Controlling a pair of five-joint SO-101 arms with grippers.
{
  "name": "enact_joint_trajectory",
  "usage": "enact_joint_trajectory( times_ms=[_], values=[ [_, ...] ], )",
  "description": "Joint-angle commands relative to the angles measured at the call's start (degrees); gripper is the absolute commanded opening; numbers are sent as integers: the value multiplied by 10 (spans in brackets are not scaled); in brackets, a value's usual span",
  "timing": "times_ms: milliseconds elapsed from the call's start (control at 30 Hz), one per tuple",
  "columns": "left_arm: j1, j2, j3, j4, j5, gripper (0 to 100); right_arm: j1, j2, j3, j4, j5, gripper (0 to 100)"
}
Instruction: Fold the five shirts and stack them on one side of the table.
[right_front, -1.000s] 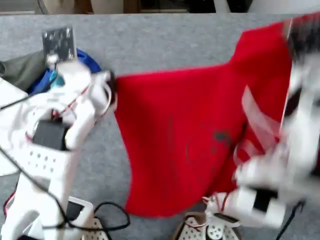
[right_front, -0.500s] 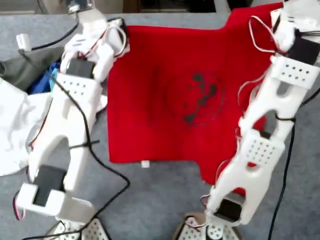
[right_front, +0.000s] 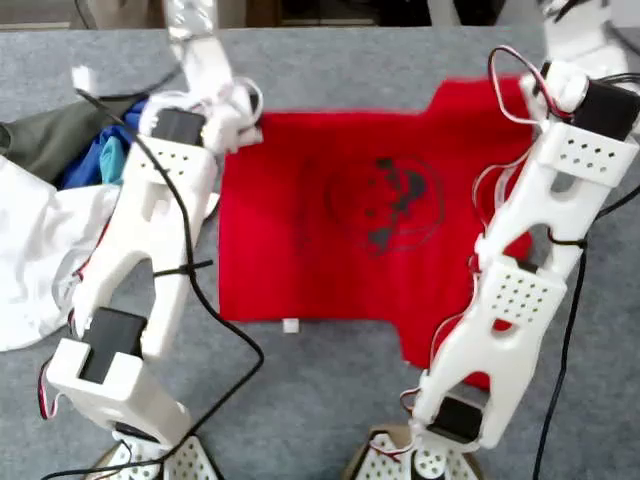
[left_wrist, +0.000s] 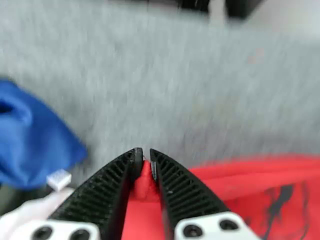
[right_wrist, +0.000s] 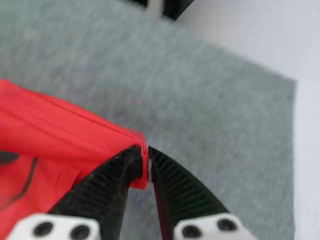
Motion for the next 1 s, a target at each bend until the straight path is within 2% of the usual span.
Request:
enact_joint_trajectory(
  times_ms=[0, 167, 333, 533, 633, 767, 967],
  values=[
    [13, -14, 21, 37, -32, 19, 10, -18, -22, 29, 34, 2],
    [25, -34, 103, 60, -35, 19, 54, -27, -16, 31, 81, 2],
    [26, -68, 183, 59, -35, 19, 97, -44, 72, 31, 124, 2],
    [27, -129, 230, 59, -32, 19, 79, -114, 181, 30, 138, 2],
    [27, -154, 245, 61, -33, 19, 56, -150, 235, 30, 131, 2],
    [21, -202, 274, 65, -33, 19, 40, -214, 324, 30, 35, 2],
    [20, -269, 342, 61, -31, 19, 19, -345, 574, 18, -3, 2]
  ],
)
